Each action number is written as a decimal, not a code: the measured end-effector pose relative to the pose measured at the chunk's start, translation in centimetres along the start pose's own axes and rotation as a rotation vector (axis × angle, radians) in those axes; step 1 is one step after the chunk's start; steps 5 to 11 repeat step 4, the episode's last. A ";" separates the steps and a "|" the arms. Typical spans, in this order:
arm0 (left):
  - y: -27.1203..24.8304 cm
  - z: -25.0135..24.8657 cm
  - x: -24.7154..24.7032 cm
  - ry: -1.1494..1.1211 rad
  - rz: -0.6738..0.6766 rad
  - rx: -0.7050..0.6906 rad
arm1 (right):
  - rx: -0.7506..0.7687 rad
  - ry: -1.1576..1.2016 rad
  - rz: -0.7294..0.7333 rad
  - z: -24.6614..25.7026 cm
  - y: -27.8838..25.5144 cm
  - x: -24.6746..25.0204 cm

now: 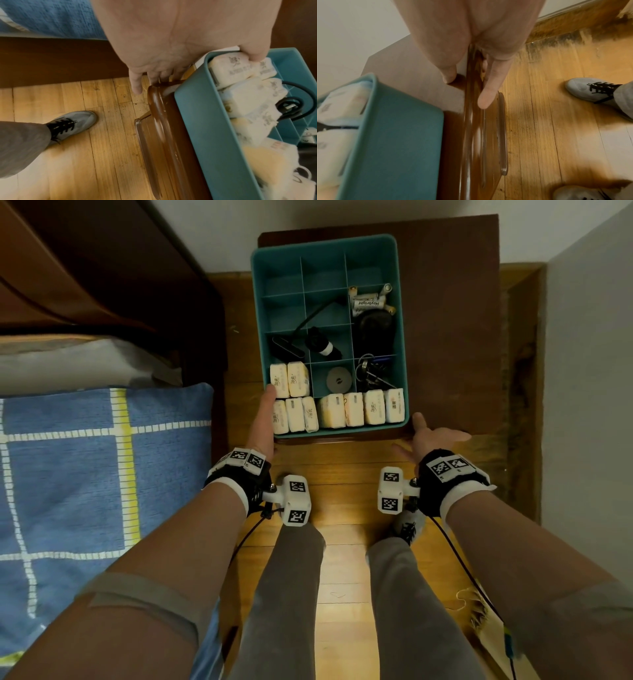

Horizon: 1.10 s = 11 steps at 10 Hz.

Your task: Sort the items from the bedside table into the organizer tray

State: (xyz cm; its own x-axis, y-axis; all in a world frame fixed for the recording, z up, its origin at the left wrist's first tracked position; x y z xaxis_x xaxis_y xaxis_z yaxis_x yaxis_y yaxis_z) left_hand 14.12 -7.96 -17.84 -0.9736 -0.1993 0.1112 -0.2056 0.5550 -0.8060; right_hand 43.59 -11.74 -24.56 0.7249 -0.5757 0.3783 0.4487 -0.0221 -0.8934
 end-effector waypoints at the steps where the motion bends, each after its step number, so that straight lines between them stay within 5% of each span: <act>1: -0.1 -0.4 -0.1 -0.006 0.022 -0.054 | -0.004 -0.030 0.009 -0.4 0.6 -0.1; 3: -2.1 -0.4 0.7 0.039 -0.071 -0.085 | 0.059 -0.170 -0.191 0.0 -2.8 1.1; 4: -5.1 -2.2 0.9 0.145 -0.087 -0.178 | 0.141 -0.289 -0.119 0.9 -6.1 1.4; 11: -5.1 -2.2 0.9 0.145 -0.087 -0.178 | 0.141 -0.289 -0.119 0.9 -6.1 1.4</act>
Point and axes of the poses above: each hand's wrist, its own y-axis towards the middle knuckle, its own x-axis out of the back of the hand, z = x × y, the point moved 5 cm from there along y, towards the middle knuckle, and after that the axes turned 9 degrees about -x, right-handed, at the moved point
